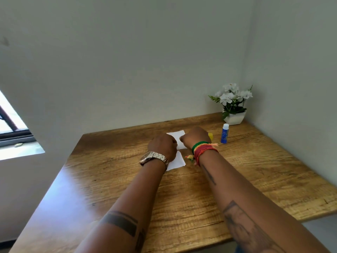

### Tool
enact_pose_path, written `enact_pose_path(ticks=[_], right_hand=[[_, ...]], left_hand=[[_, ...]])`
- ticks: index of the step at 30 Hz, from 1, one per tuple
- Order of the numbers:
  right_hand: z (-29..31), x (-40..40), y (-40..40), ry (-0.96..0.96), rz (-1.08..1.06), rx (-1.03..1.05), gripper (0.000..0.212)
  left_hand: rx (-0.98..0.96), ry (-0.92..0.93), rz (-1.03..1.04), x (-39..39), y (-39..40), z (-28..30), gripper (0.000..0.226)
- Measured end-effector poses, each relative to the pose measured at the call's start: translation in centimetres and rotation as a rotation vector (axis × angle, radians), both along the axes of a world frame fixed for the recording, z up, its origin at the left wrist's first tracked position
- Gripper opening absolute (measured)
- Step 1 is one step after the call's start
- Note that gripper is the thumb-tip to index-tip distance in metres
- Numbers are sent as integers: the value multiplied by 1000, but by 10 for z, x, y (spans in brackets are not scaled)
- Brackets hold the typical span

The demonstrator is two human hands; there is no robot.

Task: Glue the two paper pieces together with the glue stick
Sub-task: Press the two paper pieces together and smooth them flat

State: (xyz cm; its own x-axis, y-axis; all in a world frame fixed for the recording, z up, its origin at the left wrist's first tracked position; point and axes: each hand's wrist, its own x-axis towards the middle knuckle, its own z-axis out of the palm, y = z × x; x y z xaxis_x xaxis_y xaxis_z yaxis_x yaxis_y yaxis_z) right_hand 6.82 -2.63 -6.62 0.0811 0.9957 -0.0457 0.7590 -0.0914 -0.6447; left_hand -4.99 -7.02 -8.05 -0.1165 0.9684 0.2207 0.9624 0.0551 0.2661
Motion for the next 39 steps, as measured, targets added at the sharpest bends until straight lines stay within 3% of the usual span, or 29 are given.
enact_pose_path(ticks=[5,14,17,19,22,24,28,30,35,39], right_hand=[[2,-7,8,-75,51,-49,26],[3,1,23,17,59,-15,28],[-3,7,26,183,66,22,33],[-4,12,24,396,74,48,25],[-1,19,20,639,112,-25,22],[4,19,18,621,204,-82,18],[8,15,9,637,292,-94,10],[6,16,5,685,289,-92,2],[-5,20,-9,724,300,-166,10],[-13,18,-16,672,237,-114,12]], left_hand=[[-20,5,11,-2,5,0,21],[-27,-89,5,-5,7,6,24],[109,-276,71,-13,7,13,22],[220,-419,159,-22,6,20,23],[257,-619,271,-37,7,31,39],[170,-638,276,-43,6,38,41],[-27,-731,222,-46,-4,48,24],[-40,-789,234,-49,-11,45,20],[-62,-1227,317,-62,-34,32,16],[-54,-1204,337,-62,-50,19,13]])
